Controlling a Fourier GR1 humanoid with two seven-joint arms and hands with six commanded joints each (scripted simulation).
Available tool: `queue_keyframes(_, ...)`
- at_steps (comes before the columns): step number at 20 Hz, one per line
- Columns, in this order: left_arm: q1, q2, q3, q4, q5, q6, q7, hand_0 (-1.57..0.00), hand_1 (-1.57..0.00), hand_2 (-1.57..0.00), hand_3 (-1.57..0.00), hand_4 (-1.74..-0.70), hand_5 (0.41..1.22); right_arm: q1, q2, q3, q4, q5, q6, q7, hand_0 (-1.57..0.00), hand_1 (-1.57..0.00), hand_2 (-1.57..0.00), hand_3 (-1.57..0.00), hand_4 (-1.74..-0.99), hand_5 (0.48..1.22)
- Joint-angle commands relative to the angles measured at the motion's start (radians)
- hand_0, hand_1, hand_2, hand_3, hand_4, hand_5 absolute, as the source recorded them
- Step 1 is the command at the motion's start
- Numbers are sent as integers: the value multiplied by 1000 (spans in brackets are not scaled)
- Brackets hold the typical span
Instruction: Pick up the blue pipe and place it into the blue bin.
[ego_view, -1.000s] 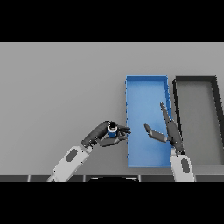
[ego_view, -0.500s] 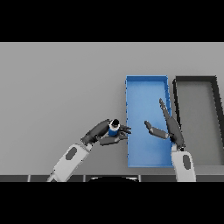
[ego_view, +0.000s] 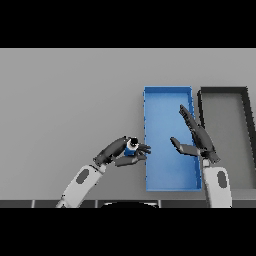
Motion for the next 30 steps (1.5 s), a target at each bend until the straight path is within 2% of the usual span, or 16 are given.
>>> queue_keyframes(1, 10, 4, 7, -6, 2, -2, -5, -1571, -1571, -1571, -1571, -1474, 1221, -4, -31, 4, -29, -17, 32, 14, 1, -8, -16, 1, -1163, 592)
queue_keyframes(2, 11, 9, 14, -22, 6, -9, 0, -1571, -1571, -1571, -1571, -1474, 1221, -15, -58, 13, -73, -45, 64, 40, 1, -6, -12, 1, -1165, 589)
queue_keyframes(4, 6, 6, 20, -17, -5, -18, -2, -1571, -1571, -1571, -1571, -1473, 1221, -48, -99, 34, -134, -115, 119, 135, 1, -4, -8, 1, -1177, 567)
queue_keyframes(5, 25, 3, 12, -28, -12, -20, -8, -1571, -1571, -1571, -1571, -1473, 1221, -70, -126, 43, -165, -136, 142, 163, 1, -3, -6, 1, -1185, 554)
queue_keyframes(7, 25, 4, 20, -32, -15, -33, -1, -1571, -1571, -1571, -1571, -1473, 1221, -90, -159, 81, -224, -143, 183, 195, 1, -1, -3, 1, -1205, 539)
queue_keyframes(11, 26, -22, 22, -23, -47, -36, -4, -1571, -1571, -1571, -1571, -1474, 1221, -146, -166, 151, -276, -166, 224, 262, 1, 0, -1, 1, -1256, 523)
queue_keyframes(14, 20, -38, 26, -31, -64, -44, 29, -1571, -1571, -1571, -1571, -1475, 1221, -202, -161, 185, -275, -197, 237, 336, 1, 0, 0, 1, -1239, 522)
queue_keyframes(16, 22, -35, 40, -36, -58, -62, 28, -1571, -1571, -1571, -1571, -1475, 1221, -225, -156, 204, -261, -240, 268, 358, 1, 1, 0, 1, -1227, 528)
queue_keyframes(18, 16, -44, 47, -33, -62, -72, 43, -1571, -1571, -1571, -1571, -1475, 1221, -284, -136, 236, -238, -240, 280, 396, 1, 1, 1, 1, -1214, 520)
queue_keyframes(22, 10, -58, 67, -26, -42, -118, 34, -1571, -1571, -1571, -1571, -1476, 1221, -357, -75, 290, -173, -221, 306, 426, 1, 1, 1, 1, -1192, 514)
queue_keyframes(25, 29, -70, 69, -26, -39, -145, 36, -1571, -1571, -1571, -1571, -1459, 1221, -404, -27, 329, -134, -210, 317, 454, 1, 1, -1, 1, -1208, 512)
queue_keyframes(27, 29, -81, 70, -6, -72, -140, 7, -1571, -1571, -1571, -1571, -1456, 1221, -433, -7, 340, -110, -209, 326, 459, 1, -32, -54, -6, -1215, 513)
queue_keyframes(28, 44, -75, 77, -25, -54, -157, 1, -1571, -1571, -1571, -1571, -1460, 1221, -441, 0, 345, -90, -207, 336, 461, -24, -108, -130, -49, -1222, 517)
queue_keyframes(29, 30, -81, 86, -20, -62, -149, 35, -1571, -1571, -1571, -1571, -1515, 1221, -465, 13, 347, -80, -217, 338, 471, -166, -241, -249, -143, -1255, 519)
queue_keyframes(30, 39, -86, 85, -30, -59, -151, 62, -1571, -1571, -1541, -1304, -1560, 1221, -479, 20, 351, -70, -215, 341, 477, -398, -437, -428, -307, -1303, 520)
